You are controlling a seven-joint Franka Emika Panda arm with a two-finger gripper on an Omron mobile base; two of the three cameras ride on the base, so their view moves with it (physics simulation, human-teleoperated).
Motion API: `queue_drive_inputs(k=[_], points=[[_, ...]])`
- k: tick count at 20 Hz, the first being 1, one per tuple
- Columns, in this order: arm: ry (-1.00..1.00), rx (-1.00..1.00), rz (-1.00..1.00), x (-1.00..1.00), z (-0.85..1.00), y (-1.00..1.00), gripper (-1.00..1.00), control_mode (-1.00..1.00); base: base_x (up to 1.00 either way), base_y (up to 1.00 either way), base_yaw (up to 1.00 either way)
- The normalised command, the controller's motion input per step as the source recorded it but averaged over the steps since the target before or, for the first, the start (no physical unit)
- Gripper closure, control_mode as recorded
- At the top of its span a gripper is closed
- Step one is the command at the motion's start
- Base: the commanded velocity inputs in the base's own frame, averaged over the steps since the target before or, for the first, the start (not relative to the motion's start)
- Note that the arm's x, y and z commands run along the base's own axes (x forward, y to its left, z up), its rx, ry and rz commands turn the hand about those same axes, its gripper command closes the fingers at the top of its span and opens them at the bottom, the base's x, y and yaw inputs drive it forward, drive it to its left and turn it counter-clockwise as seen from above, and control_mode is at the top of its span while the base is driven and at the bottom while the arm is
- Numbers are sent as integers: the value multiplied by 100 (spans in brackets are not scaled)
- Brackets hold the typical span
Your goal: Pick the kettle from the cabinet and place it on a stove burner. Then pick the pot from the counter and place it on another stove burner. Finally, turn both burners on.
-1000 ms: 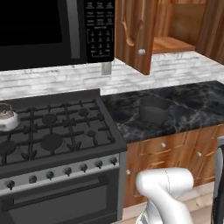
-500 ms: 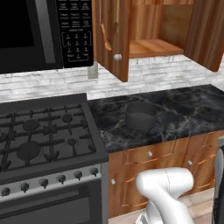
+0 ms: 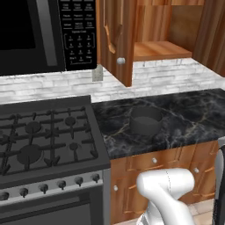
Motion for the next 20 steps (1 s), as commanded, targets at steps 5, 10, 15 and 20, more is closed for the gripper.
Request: queue_drive_inputs(k=[5, 10, 15, 20], points=[[0, 0, 0, 0, 0, 0, -100, 100, 45, -39, 14], [0, 0, 0, 0, 0, 0, -100, 100, 34, -31, 15], [0, 0, 0, 0, 0, 0, -100, 100, 5, -22, 17], [0, 0, 0, 0, 0, 0, -100, 100, 30, -23, 18]])
